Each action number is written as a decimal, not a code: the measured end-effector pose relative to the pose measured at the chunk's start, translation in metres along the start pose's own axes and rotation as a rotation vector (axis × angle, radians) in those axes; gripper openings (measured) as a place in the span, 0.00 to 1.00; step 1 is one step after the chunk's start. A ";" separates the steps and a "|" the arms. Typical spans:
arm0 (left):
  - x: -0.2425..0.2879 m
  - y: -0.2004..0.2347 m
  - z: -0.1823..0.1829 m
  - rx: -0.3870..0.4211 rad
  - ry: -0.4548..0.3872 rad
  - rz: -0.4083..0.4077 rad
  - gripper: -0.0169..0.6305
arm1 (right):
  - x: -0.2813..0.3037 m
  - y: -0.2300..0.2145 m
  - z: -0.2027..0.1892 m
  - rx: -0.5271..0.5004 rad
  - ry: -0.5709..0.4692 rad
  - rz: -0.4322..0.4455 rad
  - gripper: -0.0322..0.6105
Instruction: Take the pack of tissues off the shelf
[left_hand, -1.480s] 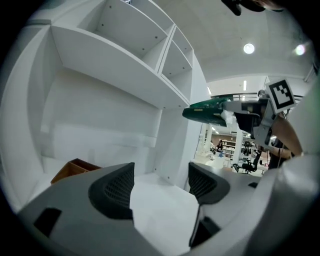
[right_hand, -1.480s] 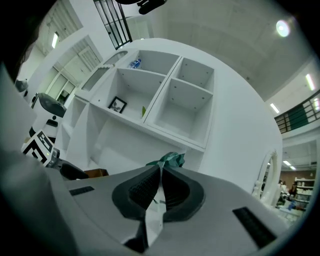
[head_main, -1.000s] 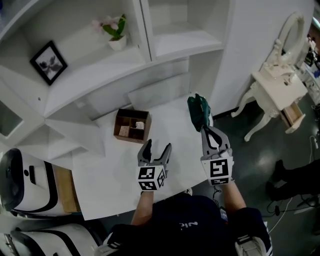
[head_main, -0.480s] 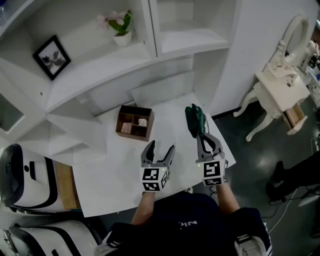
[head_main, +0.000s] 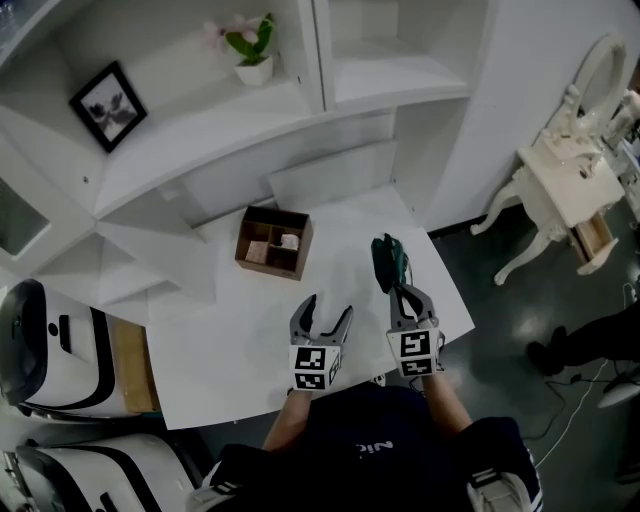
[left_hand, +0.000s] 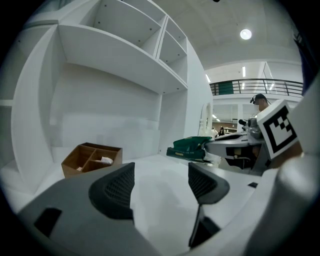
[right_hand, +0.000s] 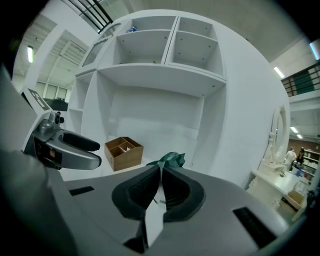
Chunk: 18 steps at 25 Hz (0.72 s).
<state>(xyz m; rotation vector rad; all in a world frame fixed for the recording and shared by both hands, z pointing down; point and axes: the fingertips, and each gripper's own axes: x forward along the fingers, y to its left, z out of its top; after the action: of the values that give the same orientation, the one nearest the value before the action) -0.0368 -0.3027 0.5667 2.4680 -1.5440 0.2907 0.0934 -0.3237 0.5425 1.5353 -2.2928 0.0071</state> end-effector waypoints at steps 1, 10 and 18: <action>-0.001 -0.001 -0.007 -0.002 0.011 0.000 0.54 | 0.000 0.002 -0.008 0.011 0.018 0.004 0.07; 0.004 0.004 -0.011 -0.039 0.010 0.016 0.54 | 0.004 0.007 -0.027 0.011 0.067 0.032 0.07; 0.007 0.001 -0.001 -0.039 -0.030 0.051 0.15 | 0.002 0.008 -0.028 0.000 0.068 0.075 0.07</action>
<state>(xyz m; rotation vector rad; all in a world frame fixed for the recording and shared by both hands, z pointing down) -0.0351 -0.3088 0.5695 2.4168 -1.6112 0.2308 0.0942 -0.3161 0.5706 1.4260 -2.2952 0.0789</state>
